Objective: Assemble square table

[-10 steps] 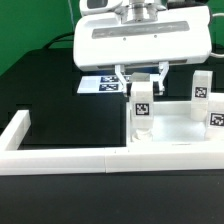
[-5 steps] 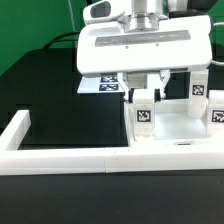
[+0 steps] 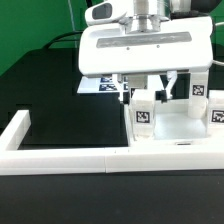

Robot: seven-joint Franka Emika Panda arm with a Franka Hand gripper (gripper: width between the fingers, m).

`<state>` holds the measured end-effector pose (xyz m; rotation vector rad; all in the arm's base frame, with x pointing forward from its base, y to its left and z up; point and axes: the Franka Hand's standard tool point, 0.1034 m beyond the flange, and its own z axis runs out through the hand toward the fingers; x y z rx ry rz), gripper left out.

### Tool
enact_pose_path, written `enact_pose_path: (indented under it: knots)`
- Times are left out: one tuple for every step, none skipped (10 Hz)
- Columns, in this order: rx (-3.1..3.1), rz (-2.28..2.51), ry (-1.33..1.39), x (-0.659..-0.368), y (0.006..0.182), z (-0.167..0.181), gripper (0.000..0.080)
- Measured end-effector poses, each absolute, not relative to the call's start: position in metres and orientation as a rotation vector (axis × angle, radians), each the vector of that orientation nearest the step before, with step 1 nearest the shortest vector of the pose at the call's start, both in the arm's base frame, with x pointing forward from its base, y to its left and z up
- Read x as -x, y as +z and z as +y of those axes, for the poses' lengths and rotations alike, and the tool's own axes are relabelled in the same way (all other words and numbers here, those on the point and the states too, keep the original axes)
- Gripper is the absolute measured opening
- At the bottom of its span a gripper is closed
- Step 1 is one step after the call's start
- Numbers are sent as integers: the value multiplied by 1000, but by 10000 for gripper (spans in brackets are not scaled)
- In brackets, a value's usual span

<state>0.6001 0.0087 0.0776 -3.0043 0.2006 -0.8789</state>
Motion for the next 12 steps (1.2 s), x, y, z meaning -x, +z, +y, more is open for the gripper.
enact_pose_path:
  knots:
    - [3005,201,-878,-600,77,9,621]
    - [3005,201,-877,-600,77,9,641]
    - [3005,201,-877,-600,77,9,641]
    - [3005,201,-876,-600,77,9,648]
    - [3005,201,-876,-600,77,9,648]
    - [3005,201,-875,-599,77,9,649]
    - [3007,206,-830,-599,76,10,649]
    - [3005,205,-701,-605,86,11,649]
    - [3000,216,-620,-613,99,5,649]
    - [3000,226,-617,-617,100,0,649]
    - [2998,236,-559,-616,95,1,649]
    - [2976,293,-386,-614,92,8,649]
